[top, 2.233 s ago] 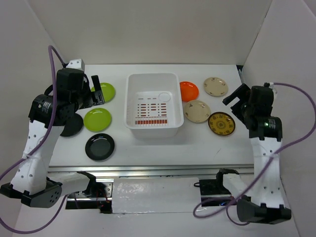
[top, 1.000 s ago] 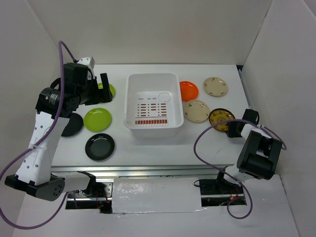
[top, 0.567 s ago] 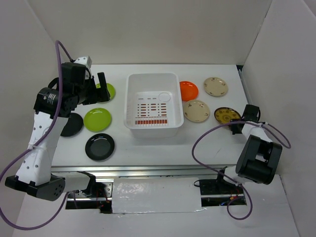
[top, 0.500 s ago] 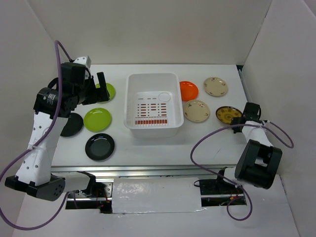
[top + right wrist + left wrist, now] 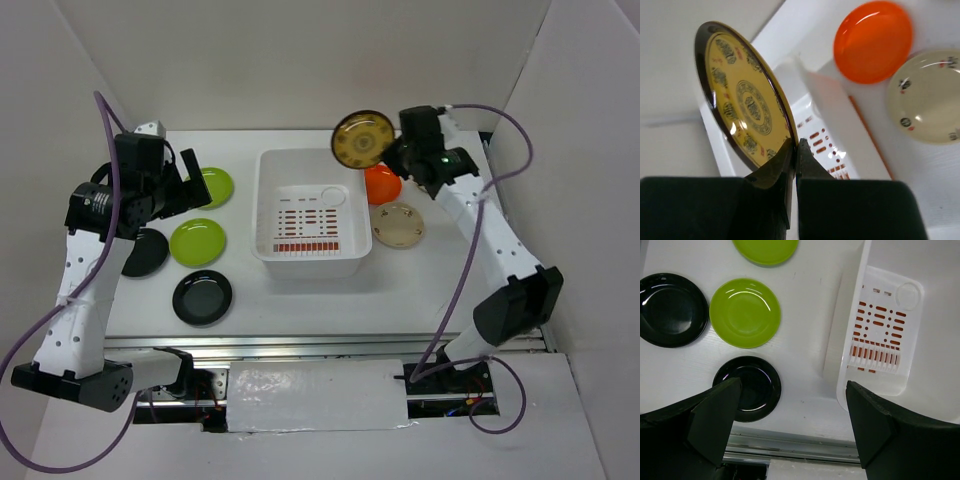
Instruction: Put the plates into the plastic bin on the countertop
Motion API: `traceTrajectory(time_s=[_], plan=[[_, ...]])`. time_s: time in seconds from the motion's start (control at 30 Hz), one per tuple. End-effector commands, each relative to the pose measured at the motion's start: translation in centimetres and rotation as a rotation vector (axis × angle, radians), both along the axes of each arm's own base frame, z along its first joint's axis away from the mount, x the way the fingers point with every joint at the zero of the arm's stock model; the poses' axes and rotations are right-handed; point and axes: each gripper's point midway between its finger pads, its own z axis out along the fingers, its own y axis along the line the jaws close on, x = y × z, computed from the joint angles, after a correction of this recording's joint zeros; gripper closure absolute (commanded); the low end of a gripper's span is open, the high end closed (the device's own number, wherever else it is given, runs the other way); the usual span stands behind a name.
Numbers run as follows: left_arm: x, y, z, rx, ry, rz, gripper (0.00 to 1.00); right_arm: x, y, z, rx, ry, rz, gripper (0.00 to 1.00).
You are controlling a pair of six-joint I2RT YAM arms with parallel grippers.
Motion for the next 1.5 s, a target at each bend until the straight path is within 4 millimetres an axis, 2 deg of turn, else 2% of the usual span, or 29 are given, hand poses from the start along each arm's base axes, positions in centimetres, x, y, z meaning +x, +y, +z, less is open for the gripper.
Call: traceTrajectory(time_s=[0.0,0.07,0.1,0.17,0.2,0.27,0.3,0.37,0.43,0.47,0.5,0.6,0.77,0.83,0.87,0.93,0.97,1.03,1.07,1.1,1.13,1.17,1.2,1.23,1.3,1.33,1.37,1.4,1.47], plan=[[-0.1,-0.1,0.0,-0.043,-0.005,0.015,0.01,-0.2,4.4,-2.5,-0.126,0.119,0.131,1.00],[-0.4,0.4,-1.0,-0.034,0.031,0.037,0.01,-0.4,7.8,-2.5,-0.128,0.116,0.204,1.00],[-0.5,0.7,-1.3,-0.033,0.046,0.062,0.01,-0.2,9.1,-4.0,-0.137,0.145,0.237,1.00],[-1.1,1.7,-2.7,-0.006,0.119,0.109,0.01,0.0,11.4,-4.7,-0.122,0.163,0.296,1.00],[-1.3,2.3,-3.2,0.012,0.139,0.136,0.01,0.5,12.5,-6.9,-0.120,0.214,0.319,1.00],[-1.8,3.1,-4.5,0.018,0.189,0.171,0.01,1.1,13.9,-7.6,-0.124,0.235,0.349,1.00],[-2.0,3.3,-4.8,0.013,0.202,0.182,0.01,1.3,15.0,-9.6,-0.129,0.276,0.374,1.00],[-2.5,3.8,-5.9,0.004,0.230,0.200,0.01,2.0,16.3,-9.8,-0.123,0.267,0.400,1.00],[-2.9,3.6,-6.8,-0.021,0.249,0.191,0.01,2.5,17.5,-11.9,-0.118,0.302,0.421,1.00],[-3.1,3.7,-7.1,-0.033,0.253,0.193,0.01,2.8,18.2,-11.7,-0.104,0.292,0.431,1.00],[-3.4,3.5,-7.6,-0.047,0.262,0.188,0.01,3.0,18.6,-12.9,-0.097,0.317,0.439,1.00],[-4.0,3.4,-8.7,-0.061,0.293,0.193,0.01,3.6,19.6,-14.4,-0.079,0.334,0.451,1.00],[-5.8,4.8,-9.9,-0.031,0.333,0.270,0.01,3.9,21.0,-16.8,-0.027,0.364,0.484,0.95],[-6.7,5.5,-10.7,-0.022,0.368,0.320,0.01,3.7,21.7,-17.4,-0.021,0.373,0.501,0.80],[-6.9,6.0,-11.0,-0.013,0.377,0.345,0.01,3.7,21.8,-17.6,-0.021,0.376,0.508,0.66],[-7.5,6.1,-12.0,-0.018,0.412,0.369,0.01,3.5,22.0,-17.3,-0.023,0.363,0.523,0.47],[-7.7,6.4,-12.4,-0.037,0.420,0.388,0.01,3.3,22.3,-16.5,-0.021,0.345,0.532,0.34],[-8.0,6.3,-13.7,-0.052,0.451,0.387,0.01,3.0,22.9,-15.0,-0.012,0.303,0.586,0.16],[-8.1,6.2,-14.0,-0.060,0.461,0.392,0.01,2.6,23.0,-12.6,-0.007,0.255,0.608,0.03],[-8.4,6.0,-14.6,-0.073,0.481,0.395,0.01,2.3,23.0,-11.0,-0.012,0.223,0.620,0.00],[-8.5,6.0,-14.8,-0.078,0.484,0.405,0.01,2.1,22.9,-9.5,-0.035,0.172,0.646,0.00],[-8.8,6.1,-15.1,-0.078,0.494,0.426,0.01,1.4,22.4,-5.4,-0.041,0.080,0.648,0.00],[-9.2,6.3,-15.2,-0.075,0.494,0.445,0.01,1.0,22.0,-3.4,-0.040,0.033,0.654,0.00],[-9.4,6.5,-15.2,-0.074,0.495,0.469,0.01,0.1,20.6,0.5,-0.052,-0.063,0.642,0.00],[-10.3,7.1,-15.7,-0.067,0.499,0.525,0.01,-0.8,18.6,3.7,-0.055,-0.142,0.628,0.00],[-10.3,7.3,-16.0,-0.067,0.498,0.545,0.01,-1.3,17.7,4.4,-0.064,-0.176,0.642,0.00],[-10.8,7.4,-16.8,-0.071,0.518,0.565,0.01,-3.0,16.5,7.7,-0.045,-0.254,0.659,0.00],[-10.7,7.5,-17.3,-0.080,0.514,0.572,0.01,-3.3,15.1,8.7,-0.040,-0.288,0.659,0.00],[-11.0,7.0,-19.4,-0.115,0.556,0.576,0.01,-6.5,14.7,10.9,-0.009,-0.396,0.795,0.00]])
